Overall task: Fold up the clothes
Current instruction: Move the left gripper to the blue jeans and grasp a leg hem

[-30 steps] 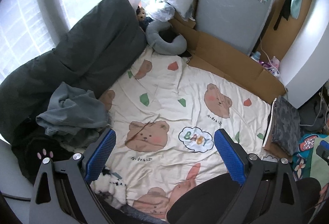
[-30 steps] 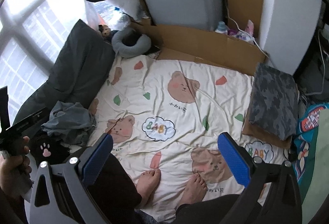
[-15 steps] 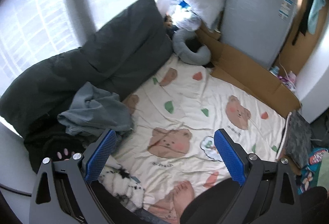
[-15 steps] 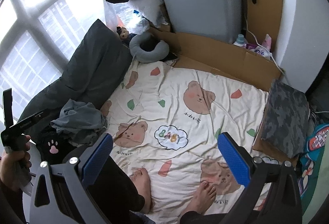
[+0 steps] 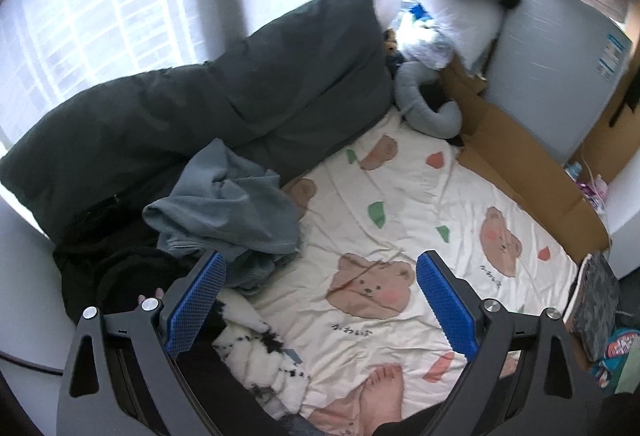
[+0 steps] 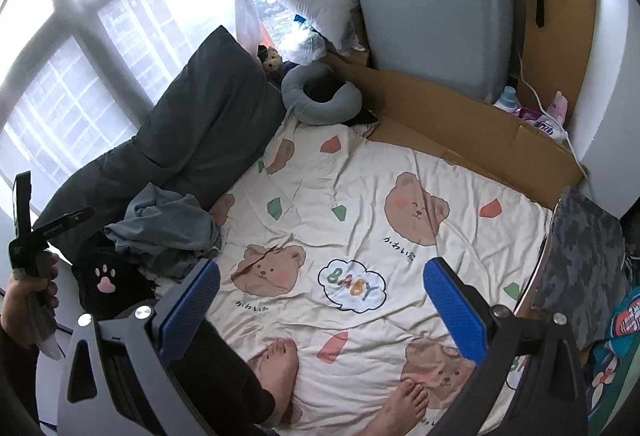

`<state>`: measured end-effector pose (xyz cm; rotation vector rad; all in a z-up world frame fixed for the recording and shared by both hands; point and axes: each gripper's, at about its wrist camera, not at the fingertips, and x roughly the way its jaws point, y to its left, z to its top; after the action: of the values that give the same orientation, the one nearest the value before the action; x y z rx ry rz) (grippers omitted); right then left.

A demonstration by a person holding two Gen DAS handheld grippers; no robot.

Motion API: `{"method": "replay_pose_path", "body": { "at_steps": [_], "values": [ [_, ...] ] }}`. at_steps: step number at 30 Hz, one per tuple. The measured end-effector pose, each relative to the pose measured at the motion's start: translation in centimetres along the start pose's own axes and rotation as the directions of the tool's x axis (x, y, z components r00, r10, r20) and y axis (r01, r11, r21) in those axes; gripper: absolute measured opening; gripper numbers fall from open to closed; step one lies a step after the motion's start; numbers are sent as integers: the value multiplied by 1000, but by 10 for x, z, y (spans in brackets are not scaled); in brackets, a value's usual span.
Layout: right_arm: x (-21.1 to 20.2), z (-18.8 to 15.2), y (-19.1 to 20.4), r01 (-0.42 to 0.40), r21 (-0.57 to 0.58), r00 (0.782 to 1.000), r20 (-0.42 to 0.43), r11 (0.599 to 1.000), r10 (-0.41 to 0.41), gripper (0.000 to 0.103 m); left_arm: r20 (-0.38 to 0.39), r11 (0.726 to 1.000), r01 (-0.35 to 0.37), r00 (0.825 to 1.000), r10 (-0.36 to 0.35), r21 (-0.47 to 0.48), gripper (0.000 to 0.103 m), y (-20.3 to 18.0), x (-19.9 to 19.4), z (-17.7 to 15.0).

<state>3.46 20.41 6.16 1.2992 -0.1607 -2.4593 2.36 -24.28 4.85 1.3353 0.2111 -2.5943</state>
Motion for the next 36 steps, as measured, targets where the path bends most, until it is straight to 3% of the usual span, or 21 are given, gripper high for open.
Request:
{"method": "replay_pose_path", "body": {
  "at_steps": [6, 13, 28, 36],
  "values": [
    [34, 10, 11, -9, -61, 999, -50, 998, 6, 103, -20, 997, -16, 1000, 14, -73, 96, 39, 21, 9],
    [78, 26, 20, -40, -94, 996, -87, 995, 32, 103, -30, 987, -101, 995, 98, -127, 96, 86, 46, 22],
    [159, 49, 33, -62, -165, 994, -99, 984, 46, 103, -83, 939, -230, 973, 216, -255, 96, 169, 102, 37],
    [198, 50, 35, -120, -182, 980, -179, 976, 87, 103, -129, 915, -263, 964, 234, -307, 96, 198, 136, 38]
  ]
}}
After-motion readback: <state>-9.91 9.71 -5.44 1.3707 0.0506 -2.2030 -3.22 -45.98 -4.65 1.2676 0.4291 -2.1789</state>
